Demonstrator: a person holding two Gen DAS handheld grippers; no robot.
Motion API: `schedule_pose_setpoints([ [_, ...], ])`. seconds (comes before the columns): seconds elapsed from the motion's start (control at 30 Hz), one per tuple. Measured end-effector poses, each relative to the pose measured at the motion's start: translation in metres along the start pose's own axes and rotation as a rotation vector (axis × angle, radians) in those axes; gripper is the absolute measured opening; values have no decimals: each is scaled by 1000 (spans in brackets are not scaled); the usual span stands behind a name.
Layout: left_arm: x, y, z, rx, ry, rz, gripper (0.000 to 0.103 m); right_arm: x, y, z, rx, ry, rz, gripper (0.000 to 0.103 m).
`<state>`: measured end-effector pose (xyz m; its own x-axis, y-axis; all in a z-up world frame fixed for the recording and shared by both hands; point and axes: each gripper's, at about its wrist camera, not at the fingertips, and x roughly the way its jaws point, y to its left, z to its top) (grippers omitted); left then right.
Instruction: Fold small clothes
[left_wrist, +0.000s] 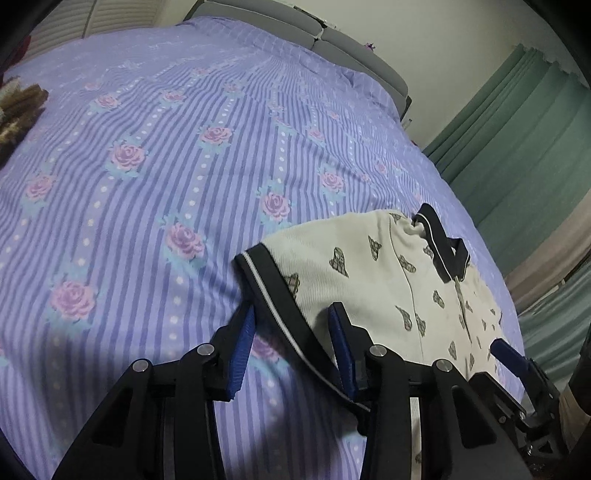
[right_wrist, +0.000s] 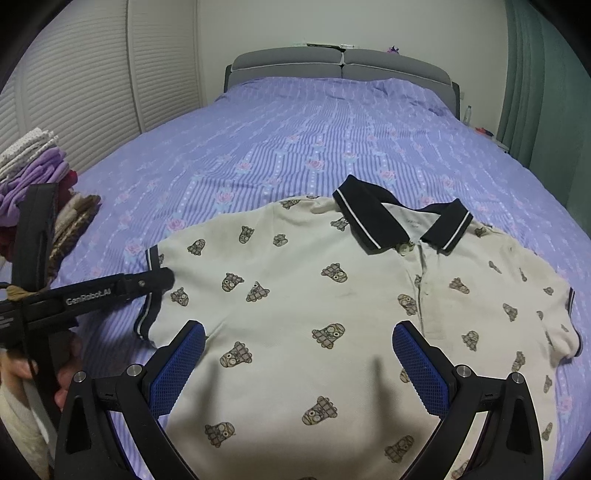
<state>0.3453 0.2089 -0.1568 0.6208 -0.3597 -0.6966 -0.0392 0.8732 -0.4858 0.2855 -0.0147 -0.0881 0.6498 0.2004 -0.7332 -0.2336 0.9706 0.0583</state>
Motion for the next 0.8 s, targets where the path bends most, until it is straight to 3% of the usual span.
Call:
schedule_pose_setpoints([
  [0.23, 9, -7, 7, 3, -25, -5, 51, 5, 0, 2, 10, 7, 6, 103],
  [0.27, 9, -9, 8, 7, -28, 8, 48, 4, 0, 1, 15, 10, 6, 103],
  [0.3, 8, -11, 9, 8, -31, 24, 37, 3, 0, 1, 19, 10, 8, 103],
  [0.37, 4, -13, 13, 9, -25, 26, 23, -1, -2, 0, 24, 7, 8, 103],
  [0.47, -8, -26, 18, 35, -47, 17, 15, -8, -6, 0, 27, -7, 5, 103],
  [0.67, -27, -86, 29, 159, -67, 50, 13, -23, -26, 3, 60, -43, -12, 103],
  [0.8, -22, -130, 37, 217, -66, 28, 9, -35, -49, 5, 94, -74, -39, 103],
])
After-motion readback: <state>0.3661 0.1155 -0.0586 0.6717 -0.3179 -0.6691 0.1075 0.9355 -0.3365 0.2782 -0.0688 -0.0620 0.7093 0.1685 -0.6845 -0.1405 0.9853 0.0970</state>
